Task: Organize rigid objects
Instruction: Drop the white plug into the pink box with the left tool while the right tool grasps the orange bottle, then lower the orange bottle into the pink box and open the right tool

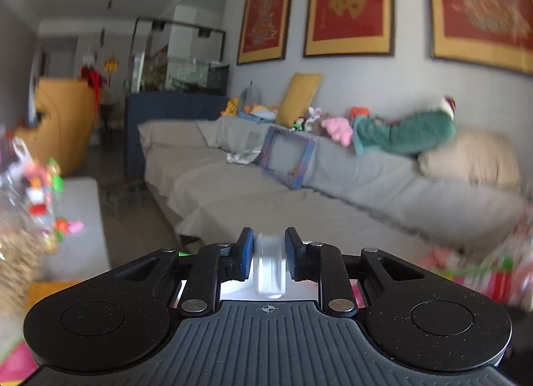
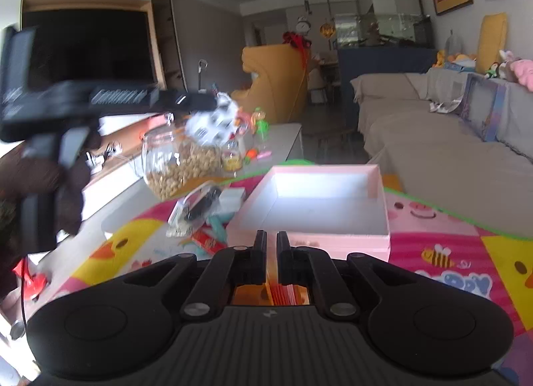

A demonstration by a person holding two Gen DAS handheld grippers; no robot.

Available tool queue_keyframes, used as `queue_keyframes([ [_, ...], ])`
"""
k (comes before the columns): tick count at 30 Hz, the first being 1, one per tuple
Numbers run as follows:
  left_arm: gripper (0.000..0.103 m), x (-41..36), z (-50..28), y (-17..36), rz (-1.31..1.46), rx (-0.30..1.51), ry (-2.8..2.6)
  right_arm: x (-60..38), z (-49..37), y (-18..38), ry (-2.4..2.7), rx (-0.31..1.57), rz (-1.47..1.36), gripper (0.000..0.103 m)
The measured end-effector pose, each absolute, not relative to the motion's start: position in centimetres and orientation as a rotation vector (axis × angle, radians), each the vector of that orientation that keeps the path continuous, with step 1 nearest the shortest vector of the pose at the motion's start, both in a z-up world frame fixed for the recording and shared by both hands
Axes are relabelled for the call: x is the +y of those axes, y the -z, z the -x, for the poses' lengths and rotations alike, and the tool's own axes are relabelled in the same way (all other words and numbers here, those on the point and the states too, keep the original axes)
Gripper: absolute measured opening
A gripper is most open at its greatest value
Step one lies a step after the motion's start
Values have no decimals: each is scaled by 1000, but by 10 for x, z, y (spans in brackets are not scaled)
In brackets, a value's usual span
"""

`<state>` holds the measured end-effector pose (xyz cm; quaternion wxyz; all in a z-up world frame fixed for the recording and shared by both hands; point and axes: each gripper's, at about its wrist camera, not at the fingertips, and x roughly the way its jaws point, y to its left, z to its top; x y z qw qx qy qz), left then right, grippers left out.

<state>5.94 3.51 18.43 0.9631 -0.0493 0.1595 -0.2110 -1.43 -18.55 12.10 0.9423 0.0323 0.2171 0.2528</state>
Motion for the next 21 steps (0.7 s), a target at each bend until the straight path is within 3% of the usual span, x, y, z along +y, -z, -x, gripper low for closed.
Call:
queue_keyframes([
  [7, 25, 49, -68, -154, 152, 378, 369, -190, -3, -124, -498, 444, 5, 8],
  [9, 25, 56, -55, -138, 136, 423, 344, -184, -9, -109, -500, 511, 34, 19],
  [11, 25, 62, -44, -119, 125, 481, 300, -174, -16, -89, -518, 597, 21, 36],
  [21, 25, 111, 4, -44, 236, 650, 171, -109, -27, -38, -686, 772, 14, 37],
])
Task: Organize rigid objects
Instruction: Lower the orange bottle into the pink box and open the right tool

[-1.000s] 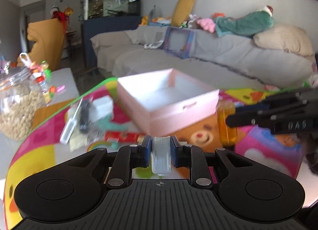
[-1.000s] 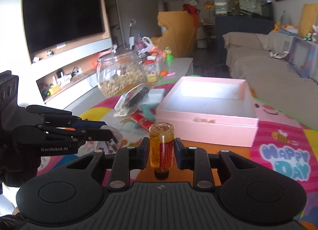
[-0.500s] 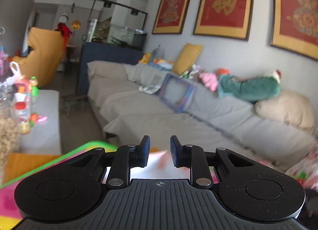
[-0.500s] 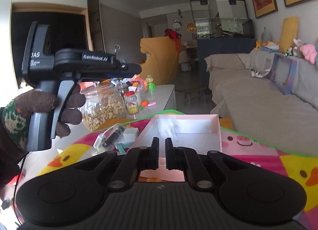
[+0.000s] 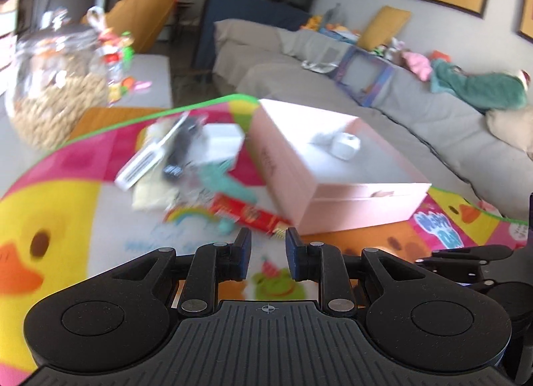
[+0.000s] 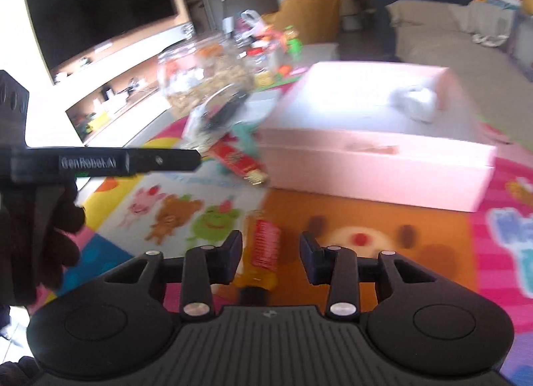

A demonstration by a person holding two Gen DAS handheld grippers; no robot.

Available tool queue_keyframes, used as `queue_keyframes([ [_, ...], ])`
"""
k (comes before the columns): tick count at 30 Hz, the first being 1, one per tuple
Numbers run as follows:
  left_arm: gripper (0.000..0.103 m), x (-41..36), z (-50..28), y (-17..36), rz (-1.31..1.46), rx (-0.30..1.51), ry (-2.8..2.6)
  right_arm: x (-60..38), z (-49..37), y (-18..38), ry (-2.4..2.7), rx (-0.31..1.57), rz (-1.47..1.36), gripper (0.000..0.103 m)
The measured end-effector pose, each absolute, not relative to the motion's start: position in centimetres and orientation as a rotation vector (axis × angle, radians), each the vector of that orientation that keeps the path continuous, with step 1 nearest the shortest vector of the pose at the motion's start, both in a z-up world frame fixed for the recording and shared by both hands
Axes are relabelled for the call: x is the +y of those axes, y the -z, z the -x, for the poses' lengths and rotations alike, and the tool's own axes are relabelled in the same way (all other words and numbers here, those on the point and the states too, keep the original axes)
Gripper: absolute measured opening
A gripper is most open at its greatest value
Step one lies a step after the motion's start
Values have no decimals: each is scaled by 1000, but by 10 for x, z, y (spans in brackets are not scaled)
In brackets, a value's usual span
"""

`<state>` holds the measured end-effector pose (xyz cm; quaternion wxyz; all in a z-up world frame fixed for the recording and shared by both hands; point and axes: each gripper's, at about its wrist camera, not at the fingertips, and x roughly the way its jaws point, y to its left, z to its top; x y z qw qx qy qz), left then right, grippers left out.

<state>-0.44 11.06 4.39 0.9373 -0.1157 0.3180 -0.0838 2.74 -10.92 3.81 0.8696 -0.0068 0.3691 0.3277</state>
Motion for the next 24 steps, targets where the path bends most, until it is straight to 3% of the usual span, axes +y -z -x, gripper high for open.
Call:
queue_keyframes([
  [4, 25, 123, 13, -35, 267, 670, 136, -84, -26, -30, -679, 781, 104, 36],
  [5, 25, 125, 16, -34, 270, 678, 133, -80, -25, -32, -674, 784, 130, 28],
  [8, 25, 125, 22, -30, 257, 698, 146, -85, -21, -44, -693, 773, 102, 28],
  [18, 25, 113, 17, -26, 234, 693, 143, -128, -87, -160, -523, 525, -56, 28],
  [24, 25, 144, -6, -42, 256, 645, 71, -113, -93, -148, -532, 523, 3, 58],
])
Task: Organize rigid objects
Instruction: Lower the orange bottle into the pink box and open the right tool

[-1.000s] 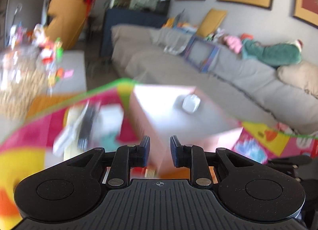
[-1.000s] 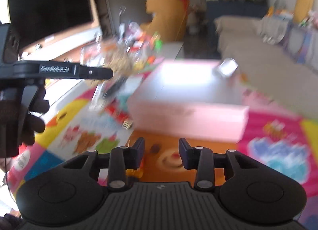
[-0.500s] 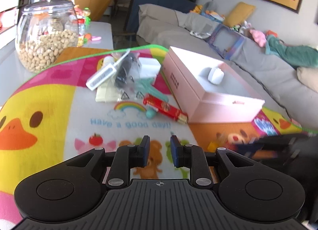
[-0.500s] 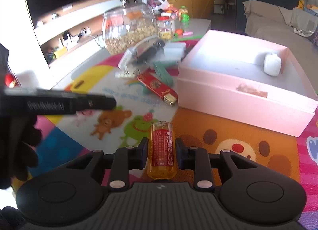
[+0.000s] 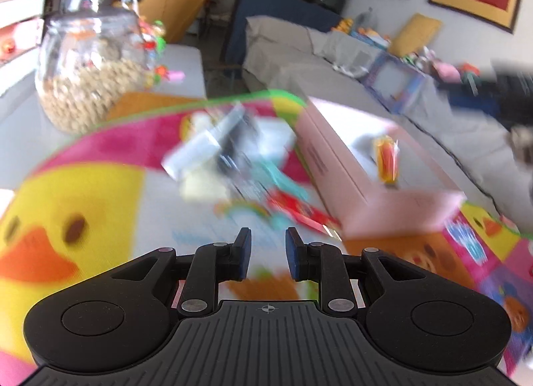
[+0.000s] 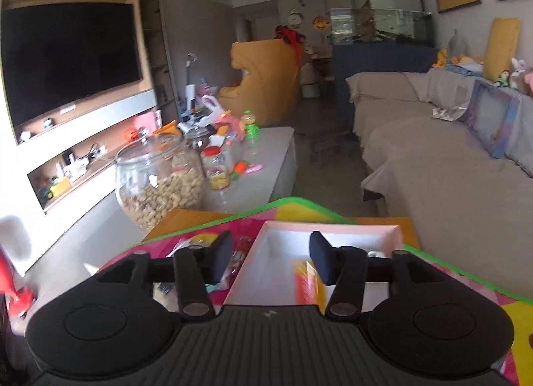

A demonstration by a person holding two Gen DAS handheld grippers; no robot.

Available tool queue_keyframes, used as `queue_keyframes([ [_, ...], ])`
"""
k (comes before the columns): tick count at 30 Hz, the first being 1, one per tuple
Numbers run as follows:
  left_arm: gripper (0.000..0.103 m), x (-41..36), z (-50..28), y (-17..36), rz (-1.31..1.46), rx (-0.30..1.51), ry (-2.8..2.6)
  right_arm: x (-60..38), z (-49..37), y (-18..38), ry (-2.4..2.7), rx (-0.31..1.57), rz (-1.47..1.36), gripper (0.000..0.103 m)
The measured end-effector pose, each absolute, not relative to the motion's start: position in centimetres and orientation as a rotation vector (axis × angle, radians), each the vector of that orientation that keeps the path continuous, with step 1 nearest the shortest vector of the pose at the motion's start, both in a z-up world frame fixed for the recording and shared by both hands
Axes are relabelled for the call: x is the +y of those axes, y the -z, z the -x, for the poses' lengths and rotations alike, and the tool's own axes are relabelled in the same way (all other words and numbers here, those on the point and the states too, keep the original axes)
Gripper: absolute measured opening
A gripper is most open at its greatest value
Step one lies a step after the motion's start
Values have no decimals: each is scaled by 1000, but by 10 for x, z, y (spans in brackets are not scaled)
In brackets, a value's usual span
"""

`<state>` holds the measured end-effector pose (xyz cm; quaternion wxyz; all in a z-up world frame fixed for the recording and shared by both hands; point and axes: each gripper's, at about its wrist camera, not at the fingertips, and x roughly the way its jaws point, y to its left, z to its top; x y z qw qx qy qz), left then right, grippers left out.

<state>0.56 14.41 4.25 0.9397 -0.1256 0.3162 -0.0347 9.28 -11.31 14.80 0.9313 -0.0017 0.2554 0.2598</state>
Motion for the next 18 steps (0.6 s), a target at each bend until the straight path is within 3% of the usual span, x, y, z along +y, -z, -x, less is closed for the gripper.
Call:
queue_keyframes([
  [4, 25, 172, -36, -63, 193, 566, 67, -93, -84, -124, -595, 524, 70, 65],
  [11, 25, 181, -87, -57, -16, 621, 218, -68, -99, -109, -663, 584, 102, 65],
  [16, 40, 192, -115, -38, 2, 662, 228, -52, -113, -109, -678, 600, 129, 65],
  [18, 41, 197, -120, -32, 41, 650, 243, -43, -125, -112, -664, 618, 124, 65],
])
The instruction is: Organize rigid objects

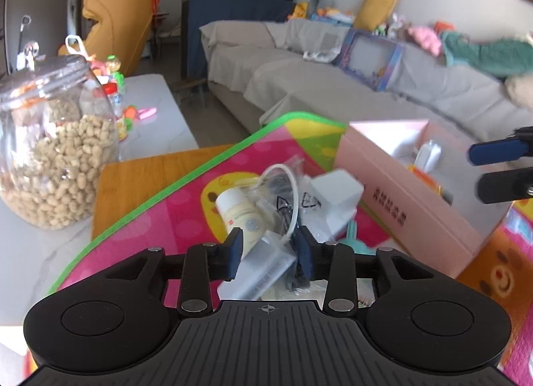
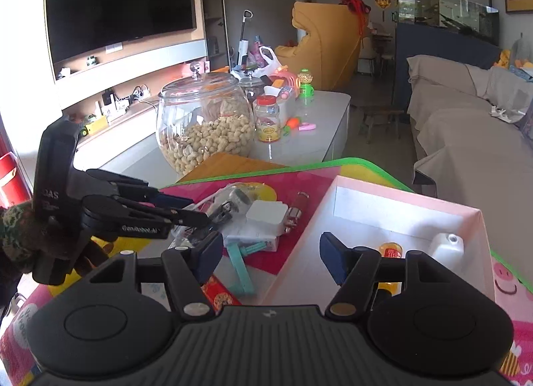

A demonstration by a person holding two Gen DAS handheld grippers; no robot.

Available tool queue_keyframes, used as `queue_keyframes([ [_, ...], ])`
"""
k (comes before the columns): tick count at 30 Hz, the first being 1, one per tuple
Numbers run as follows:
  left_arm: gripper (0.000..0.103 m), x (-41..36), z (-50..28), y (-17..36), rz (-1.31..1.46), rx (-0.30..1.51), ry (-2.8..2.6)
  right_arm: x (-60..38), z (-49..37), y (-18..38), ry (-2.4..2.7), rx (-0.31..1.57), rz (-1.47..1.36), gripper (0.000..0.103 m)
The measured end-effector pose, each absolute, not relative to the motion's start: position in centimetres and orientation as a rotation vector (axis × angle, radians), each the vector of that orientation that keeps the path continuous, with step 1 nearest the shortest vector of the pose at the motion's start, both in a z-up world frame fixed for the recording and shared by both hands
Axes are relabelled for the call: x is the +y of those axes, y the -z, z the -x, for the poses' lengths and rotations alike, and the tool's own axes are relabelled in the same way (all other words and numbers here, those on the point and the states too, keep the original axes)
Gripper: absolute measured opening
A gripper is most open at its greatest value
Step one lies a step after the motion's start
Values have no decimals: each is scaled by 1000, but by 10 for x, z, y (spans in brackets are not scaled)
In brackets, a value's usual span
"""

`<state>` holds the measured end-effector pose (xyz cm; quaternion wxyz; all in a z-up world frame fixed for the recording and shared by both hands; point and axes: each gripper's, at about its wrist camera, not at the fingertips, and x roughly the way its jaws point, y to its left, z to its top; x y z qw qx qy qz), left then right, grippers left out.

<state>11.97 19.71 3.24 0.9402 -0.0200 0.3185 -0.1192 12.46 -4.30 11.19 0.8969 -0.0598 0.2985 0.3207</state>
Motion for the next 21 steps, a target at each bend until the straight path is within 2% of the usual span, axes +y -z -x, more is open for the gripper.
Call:
queue_keyframes([
  [4, 38, 199, -113, -28, 70, 651, 254, -17, -162, -115, -652, 682, 74, 55],
  [10, 38, 191, -62, -29, 56, 647, 293, 33, -219, -97, -605, 793, 83, 50],
  [15, 39, 190, -26, -30, 77, 656, 301, 59, -225, -79, -606, 826, 193, 44],
  [16, 39, 192, -23, -31, 88, 654, 297, 58, -224, -76, -615, 841, 195, 38],
  [18, 38, 197, -18, -31, 116, 650, 283, 57, -213, -76, -625, 821, 230, 35],
  [20, 38, 202, -17, -31, 149, 650, 266, 54, -195, -79, -683, 832, 263, 23],
  [21, 38, 204, -17, -29, 169, 649, 258, 53, -186, -79, -715, 840, 273, 21],
])
